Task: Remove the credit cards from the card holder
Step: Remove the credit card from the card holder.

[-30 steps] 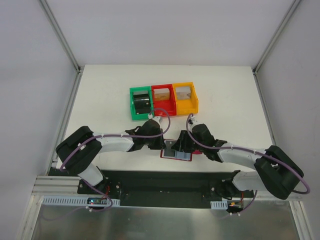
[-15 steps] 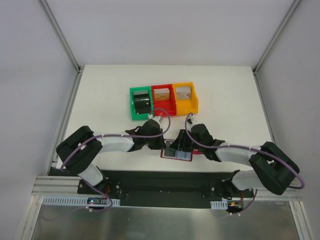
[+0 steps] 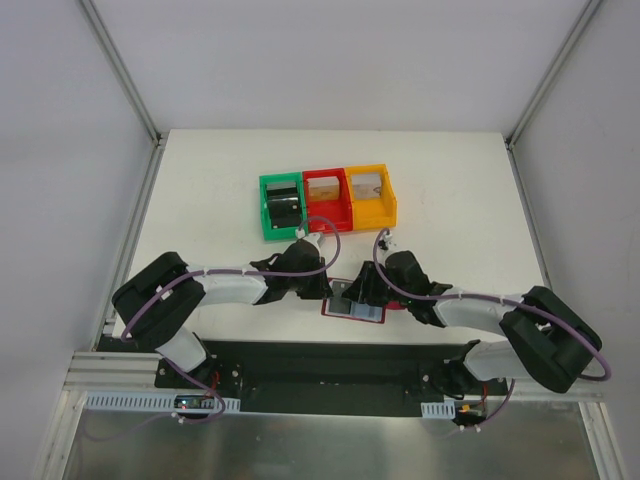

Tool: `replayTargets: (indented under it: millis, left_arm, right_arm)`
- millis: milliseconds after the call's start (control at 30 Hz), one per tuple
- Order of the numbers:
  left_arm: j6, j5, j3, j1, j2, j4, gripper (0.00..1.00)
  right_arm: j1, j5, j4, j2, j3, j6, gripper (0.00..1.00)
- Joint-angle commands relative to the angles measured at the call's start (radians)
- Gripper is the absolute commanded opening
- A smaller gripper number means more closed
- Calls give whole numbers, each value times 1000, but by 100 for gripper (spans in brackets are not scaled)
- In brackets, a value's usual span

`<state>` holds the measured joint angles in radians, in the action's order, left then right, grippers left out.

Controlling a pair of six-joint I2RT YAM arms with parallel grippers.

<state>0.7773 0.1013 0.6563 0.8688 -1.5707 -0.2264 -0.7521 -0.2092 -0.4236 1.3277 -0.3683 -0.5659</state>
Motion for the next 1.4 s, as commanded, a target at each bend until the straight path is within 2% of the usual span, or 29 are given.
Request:
replayTargets:
  millis: [0,700,1000,1367]
  left_arm:
    - [8,-22,-30,-7,-20,52,10]
    - [11,-20,-37,-5,-12,48,8]
    - [13,-20,-40,-5,-6,45,8]
    - [17,5,-35,-7,-22,21,8]
  right_arm:
    - [3,13,-15,-18,9,-6,46]
    - [3,31,25,8,-4,-2,48]
    - [3,68,115,-32,-26,32,52]
    - [-4,-24,-49,30,-15,-9,50]
